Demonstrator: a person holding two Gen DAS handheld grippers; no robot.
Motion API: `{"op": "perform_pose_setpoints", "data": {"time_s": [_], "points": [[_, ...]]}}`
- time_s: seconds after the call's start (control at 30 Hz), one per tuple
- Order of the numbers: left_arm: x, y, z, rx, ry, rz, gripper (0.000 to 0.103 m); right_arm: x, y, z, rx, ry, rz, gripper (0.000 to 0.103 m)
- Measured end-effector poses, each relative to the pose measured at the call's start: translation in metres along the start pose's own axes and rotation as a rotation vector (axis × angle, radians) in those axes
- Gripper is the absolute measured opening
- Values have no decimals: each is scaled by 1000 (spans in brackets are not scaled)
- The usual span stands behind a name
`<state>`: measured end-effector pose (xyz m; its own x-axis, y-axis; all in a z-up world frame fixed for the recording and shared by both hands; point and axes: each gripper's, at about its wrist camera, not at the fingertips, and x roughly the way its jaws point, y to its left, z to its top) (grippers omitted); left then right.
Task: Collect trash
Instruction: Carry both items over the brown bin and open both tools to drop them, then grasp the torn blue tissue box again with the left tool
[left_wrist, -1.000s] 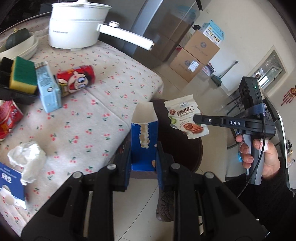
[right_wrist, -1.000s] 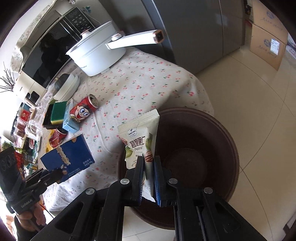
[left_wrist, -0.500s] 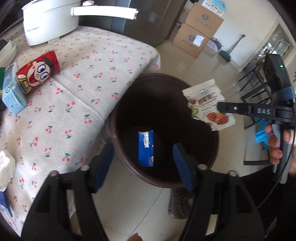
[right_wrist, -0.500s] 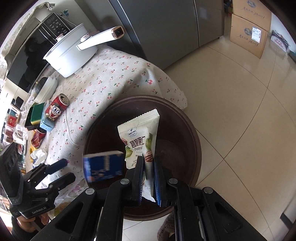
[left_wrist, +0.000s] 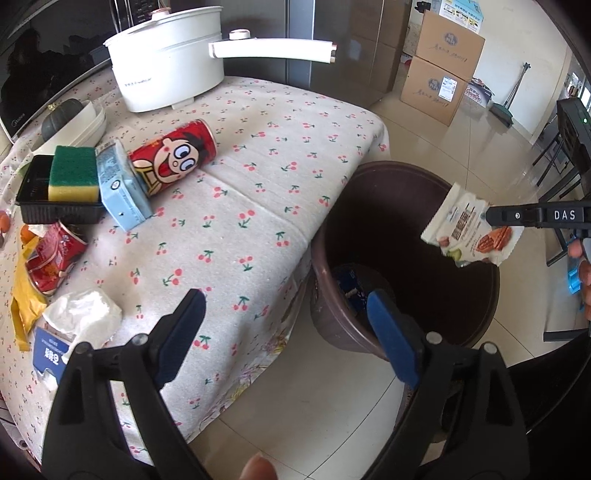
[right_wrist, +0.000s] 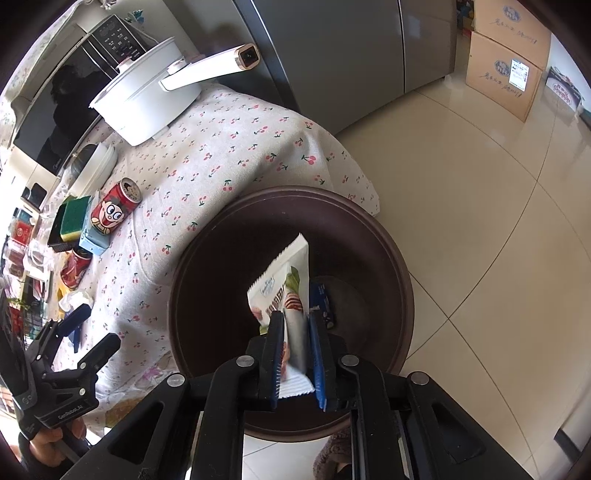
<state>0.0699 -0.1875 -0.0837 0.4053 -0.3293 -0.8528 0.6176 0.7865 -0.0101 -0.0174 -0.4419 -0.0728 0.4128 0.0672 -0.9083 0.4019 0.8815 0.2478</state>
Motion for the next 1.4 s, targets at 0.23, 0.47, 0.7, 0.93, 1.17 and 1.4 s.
{"op": "perform_pose_setpoints", "data": {"time_s": [0.23, 0.47, 0.7, 0.93, 1.17, 1.4], "points": [[-15, 9, -4, 4, -36, 70, 99, -9, 15, 5, -8, -38, -2, 88], [-27, 26, -10, -23, -53, 120, 101, -9, 46, 7, -95, -59, -43, 88], [-38, 49, -18, -63, -73, 180, 103, -8, 78, 10, -162, -90, -67, 92], [-52, 102, -23, -165, -64, 262, 103, -4, 117, 13, -264, -139, -99, 103], [-50, 166, -40, -318, 61, 279, 103, 10, 161, 18, -340, -112, -90, 103], [-29, 212, -61, -610, 194, 235, 103, 24, 199, 22, -370, -79, -46, 103]]}}
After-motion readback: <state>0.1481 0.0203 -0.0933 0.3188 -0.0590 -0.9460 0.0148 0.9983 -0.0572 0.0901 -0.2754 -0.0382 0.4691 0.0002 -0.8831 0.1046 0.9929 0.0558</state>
